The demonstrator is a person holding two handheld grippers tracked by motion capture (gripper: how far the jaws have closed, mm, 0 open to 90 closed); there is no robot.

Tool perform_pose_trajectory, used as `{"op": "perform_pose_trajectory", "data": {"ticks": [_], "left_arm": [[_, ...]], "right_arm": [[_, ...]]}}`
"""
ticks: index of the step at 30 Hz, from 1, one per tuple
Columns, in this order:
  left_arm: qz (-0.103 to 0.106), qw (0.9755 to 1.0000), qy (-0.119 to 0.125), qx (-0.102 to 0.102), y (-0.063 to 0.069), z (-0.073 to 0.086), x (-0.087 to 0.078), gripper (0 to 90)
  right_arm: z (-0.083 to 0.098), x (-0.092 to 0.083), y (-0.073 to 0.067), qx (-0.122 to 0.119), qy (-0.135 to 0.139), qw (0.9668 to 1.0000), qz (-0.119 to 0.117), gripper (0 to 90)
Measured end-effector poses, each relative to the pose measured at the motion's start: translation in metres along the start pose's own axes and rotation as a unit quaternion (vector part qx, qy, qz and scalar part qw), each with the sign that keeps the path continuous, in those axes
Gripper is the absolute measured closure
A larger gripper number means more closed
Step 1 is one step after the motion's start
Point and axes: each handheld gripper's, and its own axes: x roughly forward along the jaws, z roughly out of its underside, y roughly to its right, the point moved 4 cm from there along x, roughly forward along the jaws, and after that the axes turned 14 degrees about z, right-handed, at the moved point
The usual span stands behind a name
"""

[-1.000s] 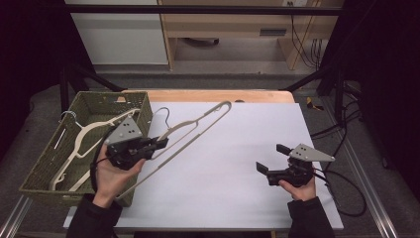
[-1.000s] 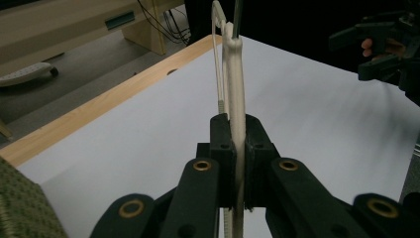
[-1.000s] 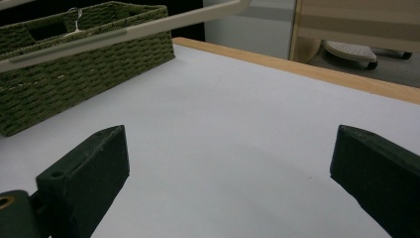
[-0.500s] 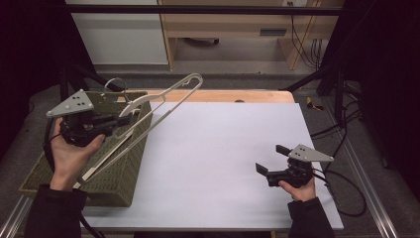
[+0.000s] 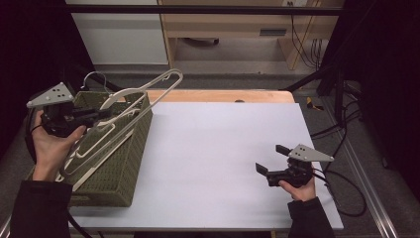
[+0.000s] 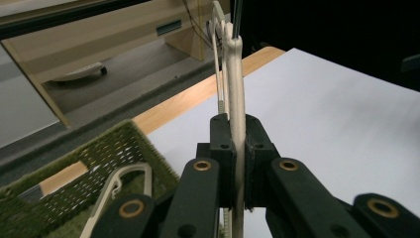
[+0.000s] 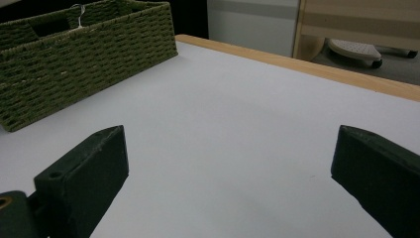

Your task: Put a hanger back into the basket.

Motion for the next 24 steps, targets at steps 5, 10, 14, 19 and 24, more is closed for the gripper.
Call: {"op": "perform_pose_trajectory", "data": {"ticks": [5,10,14,19,24], "left_arm": [[-0.015,0.9998,-0.007,-0.009,-0.02,0.015,-0.01,85.4],[-0.022,0.9995,-0.009,-0.02,-0.035,0.029,-0.019,85.4],[-0.033,0.999,-0.024,-0.021,-0.045,0.04,-0.024,85.4],[-0.039,0.9984,-0.025,-0.033,-0.057,0.053,-0.032,85.4],[-0.053,0.9972,-0.022,-0.049,-0.067,0.068,-0.039,85.4]], "right_arm": [[0.0,0.001,0.0,0.0,-0.001,1.0,0.001,1.7],[0.0,0.001,0.0,-0.003,-0.002,1.0,0.0,1.7],[0.001,0.002,0.0,-0.005,-0.004,1.0,0.001,1.7],[0.001,0.002,0.0,-0.004,-0.004,1.0,0.001,1.7],[0.001,0.003,-0.001,-0.003,-0.004,1.0,0.001,1.6]]}}
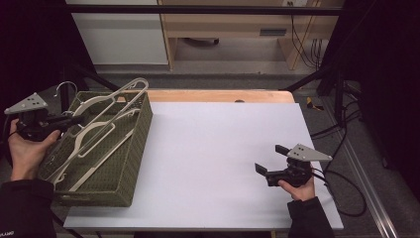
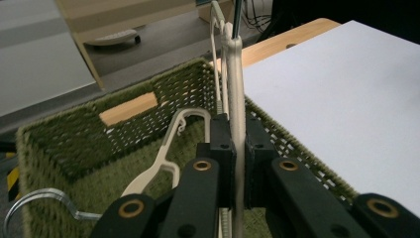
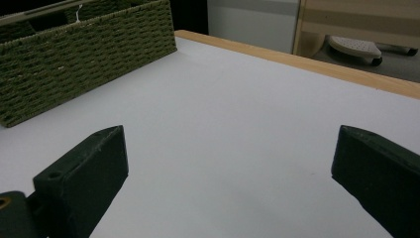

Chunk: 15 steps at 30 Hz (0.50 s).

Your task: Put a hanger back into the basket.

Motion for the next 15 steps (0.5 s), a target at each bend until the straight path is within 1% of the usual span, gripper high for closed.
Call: {"op": "perform_pose_trajectory", "data": {"ticks": [4,8,12,13,14,15], "left_arm": [[-0.006,0.9999,-0.006,-0.011,-0.006,0.011,-0.002,85.4],[-0.007,0.9996,-0.009,-0.024,-0.009,0.022,-0.001,85.5],[-0.005,0.999,-0.016,-0.042,-0.01,0.034,0.005,85.5],[-0.004,0.9989,-0.016,-0.043,-0.01,0.037,0.007,85.5],[-0.001,0.9987,-0.016,-0.049,-0.009,0.043,0.011,85.5],[-0.001,0.9987,-0.016,-0.049,-0.009,0.043,0.011,85.5]], "right_arm": [[0.001,0.0,0.0,-0.004,-0.002,1.0,0.0,1.7],[0.0,0.0,0.0,-0.001,-0.002,1.0,0.001,1.7],[0.001,0.001,0.0,-0.004,-0.002,1.0,-0.001,1.7],[0.001,0.001,0.0,-0.005,-0.004,1.0,0.0,1.7],[0.001,0.001,0.0,-0.004,-0.004,1.0,0.0,1.7],[0.001,0.001,0.0,-0.004,-0.004,1.0,0.0,1.7]]}}
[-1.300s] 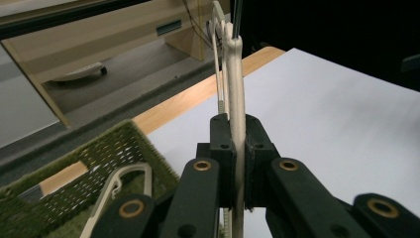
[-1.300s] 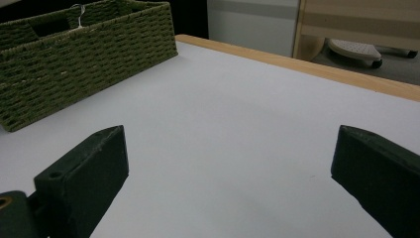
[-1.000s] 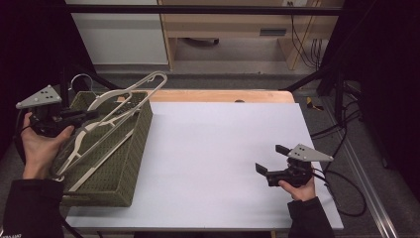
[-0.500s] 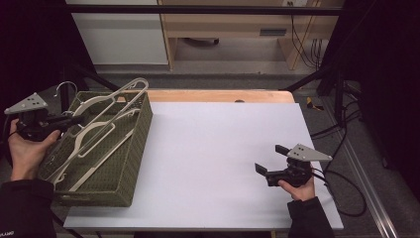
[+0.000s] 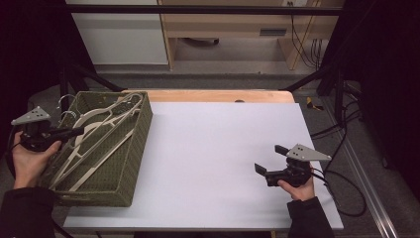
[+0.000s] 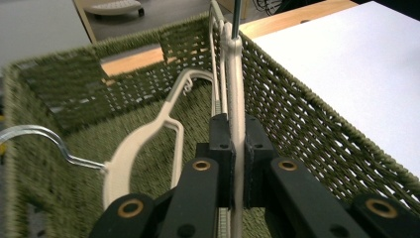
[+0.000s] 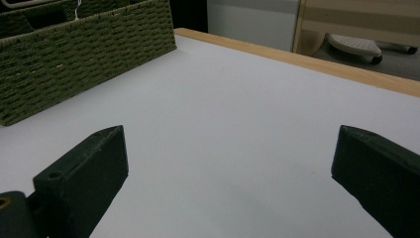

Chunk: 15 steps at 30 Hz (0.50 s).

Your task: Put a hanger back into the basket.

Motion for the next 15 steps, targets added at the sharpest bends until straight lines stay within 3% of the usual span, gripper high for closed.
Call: {"op": "perform_pose_trajectory", "data": {"ticks": [12,15], "left_arm": [[0.018,0.999,-0.01,-0.041,0.001,0.023,0.026,84.8],[0.021,0.998,-0.028,-0.053,-0.001,0.028,0.034,84.6]], "right_arm": [[0.0,0.0,0.0,0.0,0.001,1.0,-0.001,1.7],[0.0,0.0,0.0,0.0,0.001,1.0,-0.001,1.7]]}}
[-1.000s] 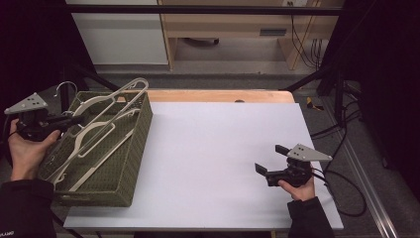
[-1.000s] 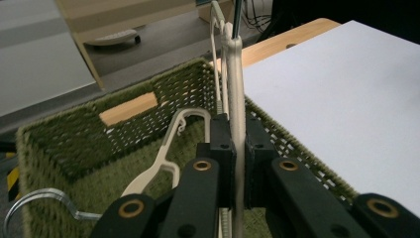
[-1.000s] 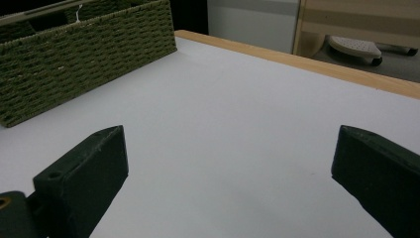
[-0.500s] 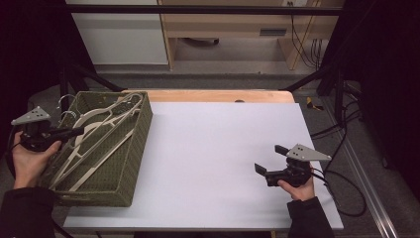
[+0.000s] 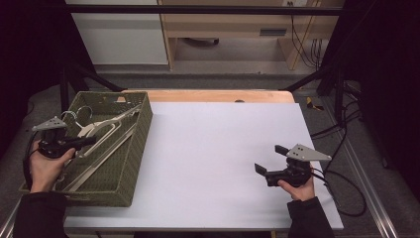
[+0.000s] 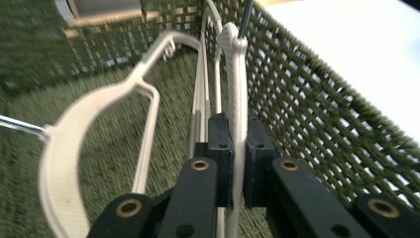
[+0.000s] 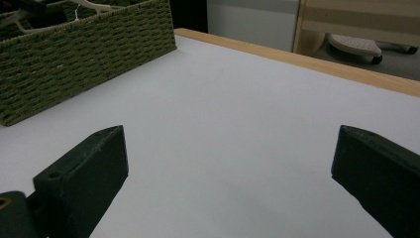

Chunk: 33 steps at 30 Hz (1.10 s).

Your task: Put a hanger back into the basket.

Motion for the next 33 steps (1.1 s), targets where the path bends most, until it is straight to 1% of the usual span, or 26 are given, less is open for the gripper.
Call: {"op": "perform_pose_trajectory", "data": {"ticks": [2,4,6,8,10,11,12,13,14,15,16,17,19,21,22,23,24,25,26,27,28,29,30,31,32,33], "left_arm": [[0.0,0.9999,-0.011,-0.002,-0.001,0.001,0.004,84.3],[-0.004,0.9998,-0.014,-0.011,-0.004,0.004,0.003,84.1],[-0.012,0.9997,-0.012,-0.018,-0.008,0.008,0.003,83.9],[-0.018,0.9995,-0.002,-0.026,-0.01,0.008,0.002,83.6],[-0.033,0.999,-0.001,-0.031,-0.011,0.008,0.002,83.5],[-0.054,0.9979,-0.006,-0.036,-0.013,0.008,0.002,82.7],[-0.054,0.9979,-0.006,-0.036,-0.013,0.008,0.002,82.2],[-0.068,0.9969,-0.01,-0.04,-0.016,0.008,0.001,82.2],[-0.082,0.9955,-0.022,-0.042,-0.018,0.01,0.001,81.6],[-0.103,0.9927,-0.036,-0.051,-0.023,0.014,0.0,78.8],[-0.103,0.9927,-0.036,-0.051,-0.023,0.014,0.0,77.4],[-0.107,0.9918,-0.035,-0.061,-0.025,0.016,0.0,77.2],[-0.116,0.9902,-0.041,-0.066,-0.027,0.017,-0.002,76.5],[-0.132,0.9876,-0.045,-0.072,-0.029,0.017,-0.003,71.3],[-0.14,0.9859,-0.047,-0.079,-0.029,0.018,-0.004,65.2],[-0.146,0.9845,-0.05,-0.085,-0.03,0.019,-0.004,65.2],[-0.149,0.9837,-0.053,-0.086,-0.032,0.02,-0.006,63.6],[-0.153,0.9822,-0.045,-0.1,-0.033,0.021,-0.005,57.0],[-0.154,0.9809,-0.046,-0.11,-0.034,0.022,-0.005,53.7],[-0.155,0.9799,-0.056,-0.113,-0.035,0.023,-0.006,53.7],[-0.158,0.9784,-0.054,-0.122,-0.036,0.024,-0.005,51.7],[-0.161,0.9773,-0.059,-0.125,-0.037,0.025,-0.006,48.0],[-0.159,0.9772,-0.066,-0.124,-0.038,0.026,-0.007,47.4],[-0.162,0.9766,-0.059,-0.129,-0.038,0.027,-0.007,47.4],[-0.164,0.976,-0.062,-0.129,-0.038,0.027,-0.009,47.2],[-0.164,0.9762,-0.057,-0.131,-0.038,0.028,-0.01,46.5]], "right_arm": [[0.0,0.0,0.0,0.0,-0.001,1.0,0.0,1.7],[0.0,0.0,0.0,0.001,0.0,1.0,-0.002,1.7],[0.0,0.0,0.0,0.004,0.0,1.0,0.0,1.6],[0.0,0.0,0.0,0.0,-0.001,1.0,0.0,1.7],[0.0,0.0,0.0,0.001,-0.003,1.0,0.0,1.6],[0.0,0.001,-0.001,0.002,-0.003,1.0,0.001,1.7],[0.0,0.0,0.0,0.002,-0.003,1.0,0.001,1.7],[0.0,0.0,0.0,0.002,-0.003,1.0,0.001,1.7],[0.0,0.0,-0.001,0.002,-0.003,1.0,0.001,1.7],[0.0,0.001,-0.001,0.003,-0.002,1.0,0.001,1.7],[0.0,0.001,-0.001,0.002,-0.002,1.0,0.001,1.7],[0.0,0.001,0.0,0.001,-0.002,1.0,0.001,1.6],[0.0,0.001,-0.001,0.001,-0.004,1.0,0.0,1.6],[0.001,0.001,-0.001,0.002,-0.004,1.0,0.0,1.7],[0.001,0.001,-0.001,0.002,-0.005,1.0,0.0,1.6],[0.001,0.001,-0.001,0.002,-0.005,1.0,0.0,1.6],[0.001,0.001,-0.001,0.002,-0.004,1.0,0.0,1.7],[0.001,0.002,-0.001,0.001,-0.004,1.0,0.001,1.6],[0.001,0.002,-0.001,0.002,-0.005,1.0,0.0,1.6],[0.001,0.002,-0.001,0.002,-0.005,1.0,0.0,1.6],[0.001,0.002,-0.001,0.002,-0.005,1.0,0.0,1.6],[0.001,0.002,-0.001,0.002,-0.005,1.0,0.0,1.6],[0.001,0.002,-0.001,0.002,-0.005,1.0,0.001,1.6],[0.001,0.002,-0.001,0.002,-0.005,1.0,0.001,1.6],[0.001,0.002,-0.001,0.002,-0.005,1.0,0.001,1.6],[0.001,0.002,-0.001,0.002,-0.005,1.0,0.0,1.6]]}}
